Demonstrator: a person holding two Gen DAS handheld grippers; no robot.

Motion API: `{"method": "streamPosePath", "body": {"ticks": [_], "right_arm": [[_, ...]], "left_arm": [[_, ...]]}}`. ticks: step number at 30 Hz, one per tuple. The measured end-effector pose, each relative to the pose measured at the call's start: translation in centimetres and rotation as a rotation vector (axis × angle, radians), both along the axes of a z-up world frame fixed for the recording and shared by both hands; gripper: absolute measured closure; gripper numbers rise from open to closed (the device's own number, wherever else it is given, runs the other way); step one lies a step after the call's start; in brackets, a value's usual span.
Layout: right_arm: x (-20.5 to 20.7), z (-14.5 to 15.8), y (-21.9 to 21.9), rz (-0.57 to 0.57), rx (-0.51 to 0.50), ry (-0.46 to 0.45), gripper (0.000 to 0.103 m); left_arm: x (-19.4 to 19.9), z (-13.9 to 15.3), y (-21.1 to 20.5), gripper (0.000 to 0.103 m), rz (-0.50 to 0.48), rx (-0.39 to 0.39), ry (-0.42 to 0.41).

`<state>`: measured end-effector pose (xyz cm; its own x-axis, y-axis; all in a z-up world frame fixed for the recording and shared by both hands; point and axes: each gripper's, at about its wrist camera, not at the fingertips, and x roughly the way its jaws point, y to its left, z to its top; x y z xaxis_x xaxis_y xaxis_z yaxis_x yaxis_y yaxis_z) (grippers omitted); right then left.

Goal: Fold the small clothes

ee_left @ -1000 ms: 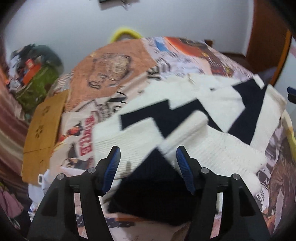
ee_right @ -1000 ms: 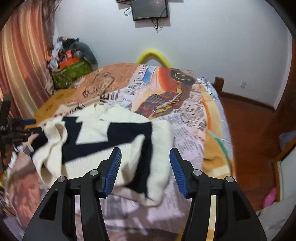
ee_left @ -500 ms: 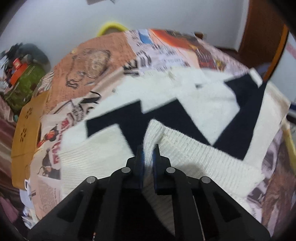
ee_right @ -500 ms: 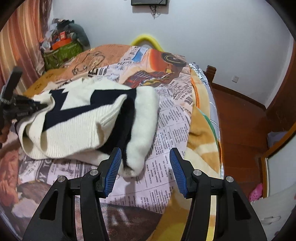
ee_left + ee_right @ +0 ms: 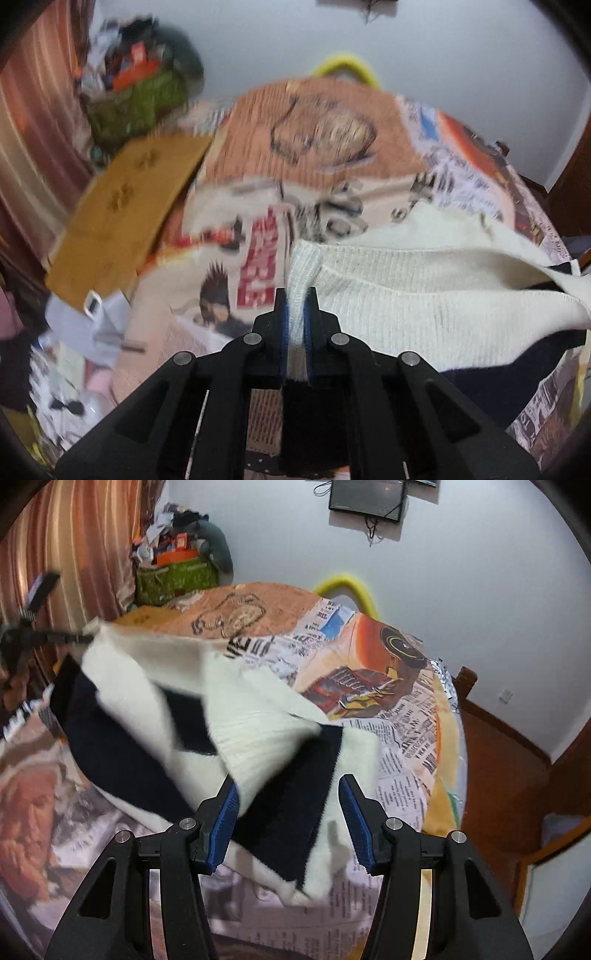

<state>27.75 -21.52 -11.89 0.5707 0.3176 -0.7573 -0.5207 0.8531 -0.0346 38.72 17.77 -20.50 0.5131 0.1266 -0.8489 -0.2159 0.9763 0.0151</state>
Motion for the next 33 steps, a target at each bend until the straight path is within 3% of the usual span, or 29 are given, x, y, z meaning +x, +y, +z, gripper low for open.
{"method": "streamPosePath", "body": {"ticks": [6, 10, 16, 24, 27, 32, 33], "right_arm": [[0.8, -1.1, 1.1, 0.03, -0.036, 0.052, 0.053], [0.5, 0.0, 0.6, 0.021, 0.032, 0.067, 0.052], [0.5, 1.3, -1.0, -0.014, 0.097, 0.069, 0.047], [3.4, -0.9, 1.0, 0.011, 0.016, 0.095, 0.046], [4.6, -1.2, 2.8, 0.04, -0.015, 0.074, 0.046], [5.0, -0.7, 5.8, 0.183, -0.047, 0.014, 0.047], [5.2, -0.8, 6.4, 0.204, -0.047, 0.016, 0.055]], "left_arm": [[0.1, -3.4, -0.8, 0.096, -0.012, 0.052, 0.053], [1.2, -4.9, -1.0, 0.096, 0.001, 0.092, 0.08], [1.6, -5.2, -1.7, 0.096, -0.005, 0.151, 0.075], [1.3, -4.9, -1.1, 0.096, -0.014, 0.116, 0.07], [1.1, -5.0, -1.5, 0.096, -0.03, 0.137, 0.072], [1.0, -5.0, -2.3, 0.096, -0.072, 0.196, 0.065], [1.0, -4.9, -2.3, 0.096, -0.073, 0.196, 0.063]]}}
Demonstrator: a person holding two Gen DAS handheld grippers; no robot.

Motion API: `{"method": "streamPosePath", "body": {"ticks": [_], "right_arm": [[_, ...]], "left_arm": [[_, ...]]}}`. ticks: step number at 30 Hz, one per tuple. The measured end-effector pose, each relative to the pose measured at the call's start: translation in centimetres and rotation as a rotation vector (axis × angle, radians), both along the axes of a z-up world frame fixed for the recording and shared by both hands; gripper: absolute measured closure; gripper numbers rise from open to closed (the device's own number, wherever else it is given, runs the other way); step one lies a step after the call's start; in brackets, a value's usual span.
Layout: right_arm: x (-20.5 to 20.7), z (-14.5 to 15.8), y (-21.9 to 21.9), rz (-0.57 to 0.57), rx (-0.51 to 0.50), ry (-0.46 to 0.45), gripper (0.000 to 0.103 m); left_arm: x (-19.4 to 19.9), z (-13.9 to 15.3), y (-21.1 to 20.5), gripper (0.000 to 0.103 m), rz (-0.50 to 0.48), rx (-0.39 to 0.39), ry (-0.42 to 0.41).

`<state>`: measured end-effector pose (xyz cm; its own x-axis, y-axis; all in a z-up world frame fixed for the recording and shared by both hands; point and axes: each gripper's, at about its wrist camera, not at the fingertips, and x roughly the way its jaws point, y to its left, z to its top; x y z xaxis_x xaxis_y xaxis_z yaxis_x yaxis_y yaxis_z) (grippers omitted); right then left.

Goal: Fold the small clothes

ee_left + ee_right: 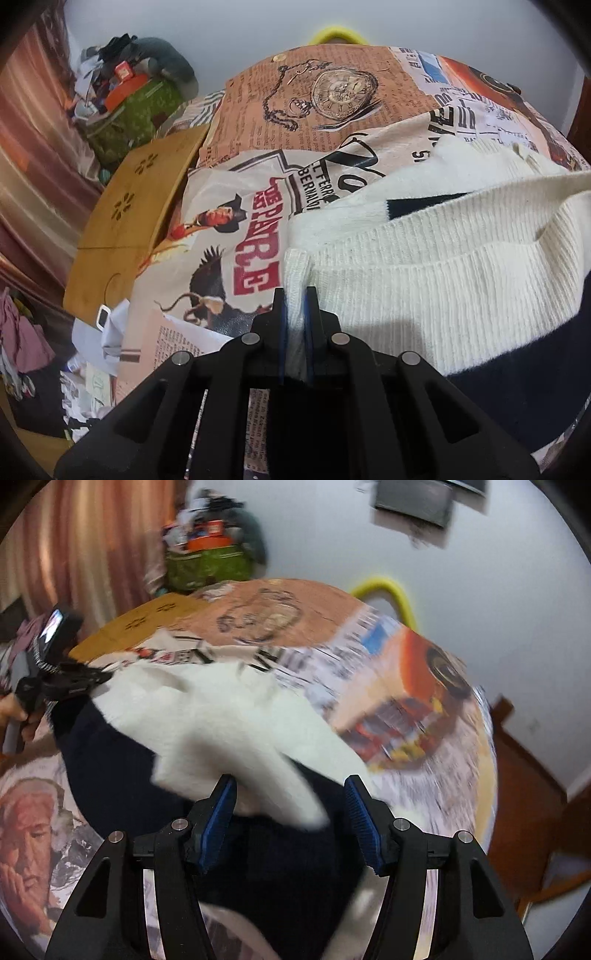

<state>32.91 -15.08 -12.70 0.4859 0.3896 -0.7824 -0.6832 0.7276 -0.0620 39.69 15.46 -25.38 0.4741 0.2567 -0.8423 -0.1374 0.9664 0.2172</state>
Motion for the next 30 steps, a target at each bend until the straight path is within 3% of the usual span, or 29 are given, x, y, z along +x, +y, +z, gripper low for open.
{"method": "streamPosePath", "body": {"ticks": [1, 3, 11, 14, 20, 25, 30], "right_arm": [[0.2, -0.2, 0.4, 0.009, -0.001, 0.008, 0.073], [1.1, -0.7, 0.8, -0.01, 0.002, 0.045, 0.095], [3.7, -0.3, -3.0, -0.204, 0.167, 0.068, 0.096], [4.6, -0.5, -3.9, -0.261, 0.18, 0.075, 0.097], [6.4, -2.4, -5.3, -0.37, 0.175, 0.108, 0.097], [7.4, -4.5, -6.1, -0.428, 0.132, 0.155, 0.097], [6.8, -4.5, -6.0, -0.399, 0.092, 0.144, 0.096]], "left_arm": [[0.0, 0.2, 0.0, 0.096, 0.001, -0.006, -0.005], [0.0, 1.1, 0.1, 0.096, -0.001, -0.021, -0.026], [1.0, 7.3, -2.0, 0.096, -0.072, -0.034, -0.184], [2.9, 8.1, -2.5, 0.096, -0.066, -0.036, -0.202], [7.5, 4.5, -1.6, 0.096, 0.0, -0.04, -0.119], [9.3, -1.5, 0.6, 0.096, 0.074, -0.103, 0.039], [8.2, -0.6, 0.7, 0.09, 0.045, -0.105, 0.027]]}}
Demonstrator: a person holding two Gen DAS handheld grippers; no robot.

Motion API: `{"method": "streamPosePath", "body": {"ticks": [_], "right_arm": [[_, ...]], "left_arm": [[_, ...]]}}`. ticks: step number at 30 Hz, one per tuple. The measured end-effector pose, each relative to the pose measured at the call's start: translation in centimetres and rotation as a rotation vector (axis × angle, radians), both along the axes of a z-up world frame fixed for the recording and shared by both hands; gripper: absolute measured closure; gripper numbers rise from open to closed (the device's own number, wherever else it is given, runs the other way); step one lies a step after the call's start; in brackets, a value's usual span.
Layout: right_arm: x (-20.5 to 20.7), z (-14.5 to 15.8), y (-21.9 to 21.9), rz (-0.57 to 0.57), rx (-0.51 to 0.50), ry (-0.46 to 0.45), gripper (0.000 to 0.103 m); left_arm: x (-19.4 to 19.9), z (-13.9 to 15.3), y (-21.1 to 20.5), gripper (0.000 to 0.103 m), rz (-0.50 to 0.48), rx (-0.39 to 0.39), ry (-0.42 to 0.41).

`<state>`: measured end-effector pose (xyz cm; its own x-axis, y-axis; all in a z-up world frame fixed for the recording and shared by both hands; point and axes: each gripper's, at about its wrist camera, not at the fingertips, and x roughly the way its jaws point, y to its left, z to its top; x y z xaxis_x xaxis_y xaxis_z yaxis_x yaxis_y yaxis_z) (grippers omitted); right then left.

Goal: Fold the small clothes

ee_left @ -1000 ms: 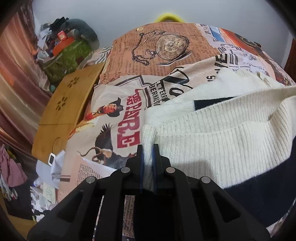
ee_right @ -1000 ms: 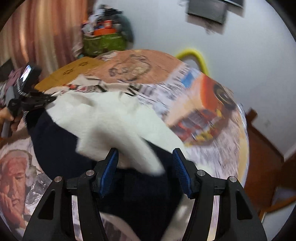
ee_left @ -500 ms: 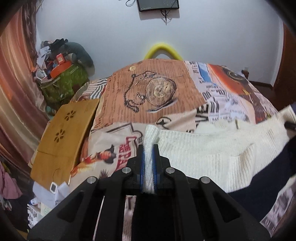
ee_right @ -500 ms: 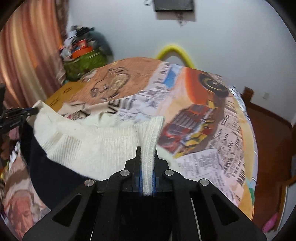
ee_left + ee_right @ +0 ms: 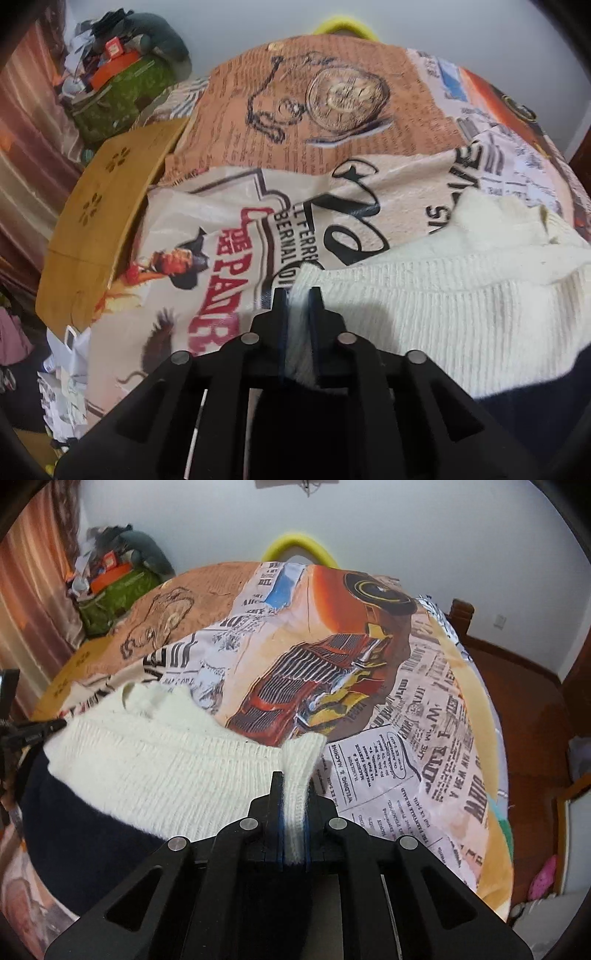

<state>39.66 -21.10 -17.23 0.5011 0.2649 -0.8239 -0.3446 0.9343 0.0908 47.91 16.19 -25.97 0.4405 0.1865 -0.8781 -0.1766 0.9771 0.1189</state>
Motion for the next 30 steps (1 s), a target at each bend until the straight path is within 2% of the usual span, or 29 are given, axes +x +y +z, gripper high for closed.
{"method": "streamPosePath", "body": {"ticks": [3, 7, 8, 13, 14, 16, 18, 22, 24, 25, 26, 28, 30], "right_arm": [[-0.6, 1.6, -0.3, -0.008, -0.002, -0.042, 0.092], [-2.3, 4.8, -0.2, 0.005, 0.019, -0.109, 0.092], [-2.6, 5.4, 0.0, 0.013, 0.022, -0.123, 0.092], [-5.6, 7.9, 2.3, 0.093, 0.069, -0.185, 0.092], [-5.9, 8.0, 2.8, 0.102, 0.08, -0.195, 0.091], [-6.7, 8.1, 3.8, 0.126, 0.113, -0.192, 0.079], [-7.0, 7.4, 4.9, 0.148, 0.146, -0.172, 0.073], [-7.5, 4.3, 7.6, 0.215, 0.118, -0.092, 0.065], [-7.5, 2.3, 8.4, 0.237, 0.093, -0.029, 0.065], [-7.4, 1.1, 8.6, 0.248, 0.075, 0.007, 0.065], [-7.4, 0.2, 8.7, 0.252, 0.051, 0.027, 0.065], [-7.6, -0.7, 8.1, 0.257, 0.036, 0.027, 0.065], [-8.1, -0.8, 7.1, 0.245, 0.061, 0.016, 0.065]], "left_arm": [[-1.0, 2.7, 0.4, 0.087, -0.001, 0.002, -0.045], [-2.7, 6.6, 0.9, 0.068, -0.018, -0.037, -0.119], [-3.3, 7.4, 0.7, 0.066, -0.03, -0.038, -0.136], [-5.2, 9.1, -1.8, 0.061, -0.112, -0.084, -0.159], [-5.5, 9.0, -2.6, 0.059, -0.13, -0.087, -0.157], [-5.8, 8.4, -4.2, 0.053, -0.167, -0.087, -0.146], [-6.0, 7.2, -5.8, 0.047, -0.202, -0.084, -0.125], [-6.3, 3.5, -8.5, 0.045, -0.264, -0.035, -0.032], [-6.5, 1.8, -9.3, 0.04, -0.28, 0.045, -0.009], [-6.5, 0.9, -9.4, 0.032, -0.283, 0.097, -0.004], [-6.6, 0.6, -9.1, 0.023, -0.28, 0.113, -0.015], [-6.8, 0.6, -7.9, 0.018, -0.259, 0.113, -0.043], [-6.9, 0.8, -6.6, 0.018, -0.224, 0.095, -0.048]]}}
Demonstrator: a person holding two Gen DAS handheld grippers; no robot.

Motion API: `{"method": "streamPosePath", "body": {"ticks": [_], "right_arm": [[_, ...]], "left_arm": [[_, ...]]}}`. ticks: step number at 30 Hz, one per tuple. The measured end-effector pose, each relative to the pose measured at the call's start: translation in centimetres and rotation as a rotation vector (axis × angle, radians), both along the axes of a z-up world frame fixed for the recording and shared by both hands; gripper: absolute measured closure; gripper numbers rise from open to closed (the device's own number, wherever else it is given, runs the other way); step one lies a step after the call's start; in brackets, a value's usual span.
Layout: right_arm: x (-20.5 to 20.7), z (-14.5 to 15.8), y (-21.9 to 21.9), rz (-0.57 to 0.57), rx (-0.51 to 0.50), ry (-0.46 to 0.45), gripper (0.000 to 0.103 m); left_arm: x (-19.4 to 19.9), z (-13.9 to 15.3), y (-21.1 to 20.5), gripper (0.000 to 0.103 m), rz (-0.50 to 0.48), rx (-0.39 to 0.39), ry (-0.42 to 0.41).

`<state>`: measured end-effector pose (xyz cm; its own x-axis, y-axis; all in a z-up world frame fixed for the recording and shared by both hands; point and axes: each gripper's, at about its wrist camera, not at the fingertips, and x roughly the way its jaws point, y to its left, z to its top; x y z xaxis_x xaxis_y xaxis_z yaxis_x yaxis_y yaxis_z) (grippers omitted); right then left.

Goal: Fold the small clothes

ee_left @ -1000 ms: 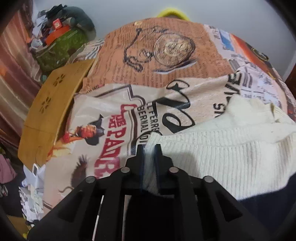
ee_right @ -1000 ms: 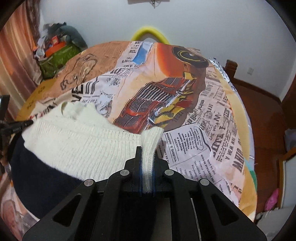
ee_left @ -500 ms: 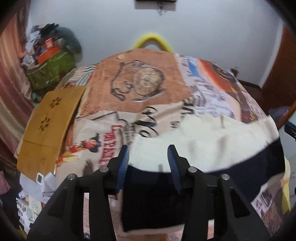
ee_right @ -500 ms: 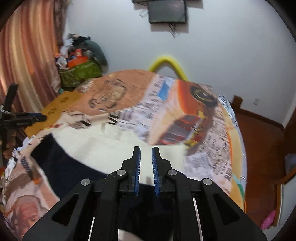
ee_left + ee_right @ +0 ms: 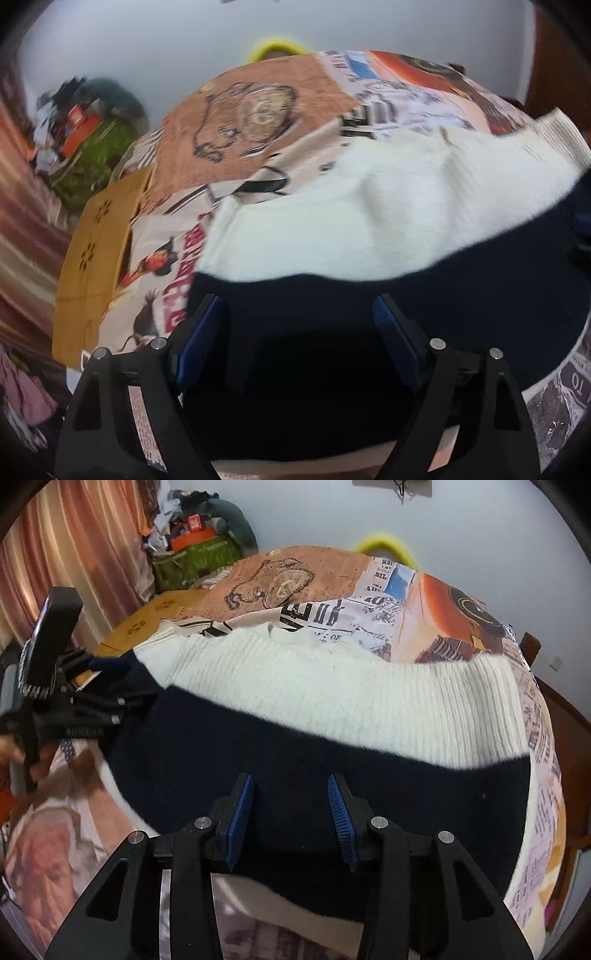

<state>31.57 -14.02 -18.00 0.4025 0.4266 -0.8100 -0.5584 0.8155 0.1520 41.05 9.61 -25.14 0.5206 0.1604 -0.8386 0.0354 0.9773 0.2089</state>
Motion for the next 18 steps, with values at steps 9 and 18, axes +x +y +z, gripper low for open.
{"method": "streamPosePath", "body": {"ticks": [9, 18], "right_arm": [[-1.2, 0.7, -6.8, -0.181, -0.002, -0.024, 0.065], [-2.9, 1.8, -9.1, -0.246, -0.029, -0.046, 0.067]], "left_arm": [[-2.1, 0.6, 6.2, 0.018, 0.156, -0.054, -0.021], [-4.3, 1.6, 10.3, 0.019, 0.292, -0.074, -0.026]]}}
